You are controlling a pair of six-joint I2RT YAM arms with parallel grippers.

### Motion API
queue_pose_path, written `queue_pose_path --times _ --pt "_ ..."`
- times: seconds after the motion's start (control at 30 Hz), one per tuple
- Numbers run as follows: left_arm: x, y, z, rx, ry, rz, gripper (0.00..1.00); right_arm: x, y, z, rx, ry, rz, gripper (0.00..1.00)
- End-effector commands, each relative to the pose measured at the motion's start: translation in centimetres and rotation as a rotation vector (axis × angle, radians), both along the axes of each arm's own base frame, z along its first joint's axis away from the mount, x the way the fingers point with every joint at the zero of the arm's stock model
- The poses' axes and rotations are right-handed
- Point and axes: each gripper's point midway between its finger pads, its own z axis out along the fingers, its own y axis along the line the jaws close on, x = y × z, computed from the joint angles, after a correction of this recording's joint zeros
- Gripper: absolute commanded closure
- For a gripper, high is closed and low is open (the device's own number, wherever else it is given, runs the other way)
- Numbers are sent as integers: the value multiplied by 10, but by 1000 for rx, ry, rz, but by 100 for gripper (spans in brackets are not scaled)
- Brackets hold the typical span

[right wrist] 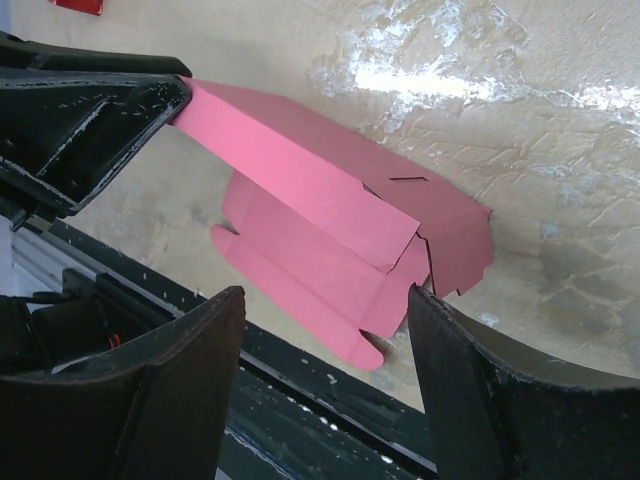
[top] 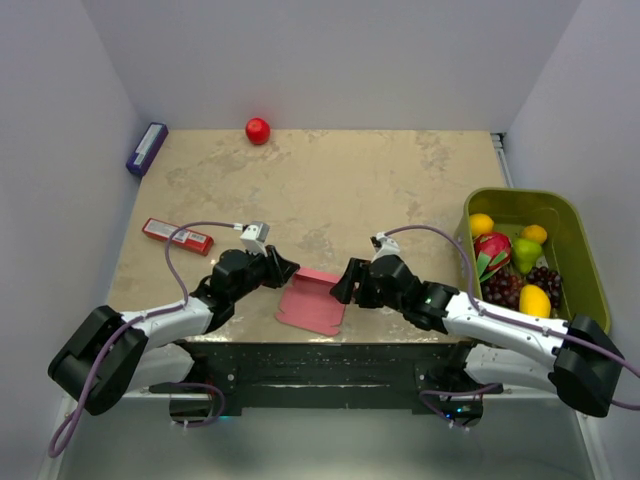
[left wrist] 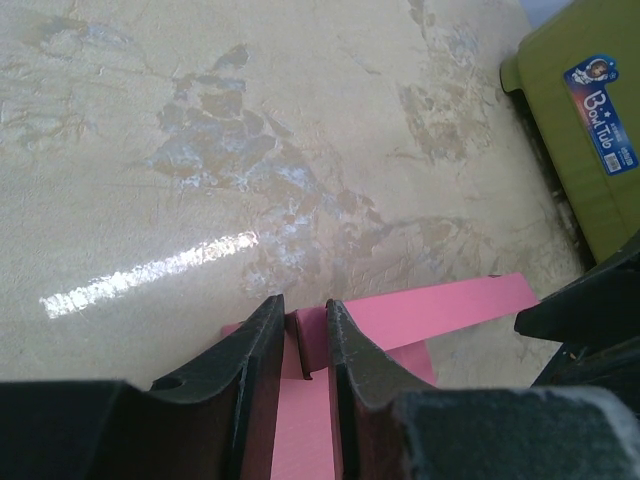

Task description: Fold the paper box

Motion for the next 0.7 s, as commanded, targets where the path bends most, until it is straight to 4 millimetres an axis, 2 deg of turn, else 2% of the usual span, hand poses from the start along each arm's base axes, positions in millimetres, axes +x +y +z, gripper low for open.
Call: queue_pose_path --times 0.0,0.17,0.4,0.67 --pt "-9 8 -26 95 66 -8 73 5 9 14 48 -36 2 31" --pt "-10 7 -28 104 64 -16 74 19 -4 11 -8 -86 -66 30" --pt "-10 4 -27 106 51 -34 74 34 -25 -6 -110 -103 -124 29" --pt "-15 2 -31 115 50 -52 75 56 -25 0 -86 -135 -139 29"
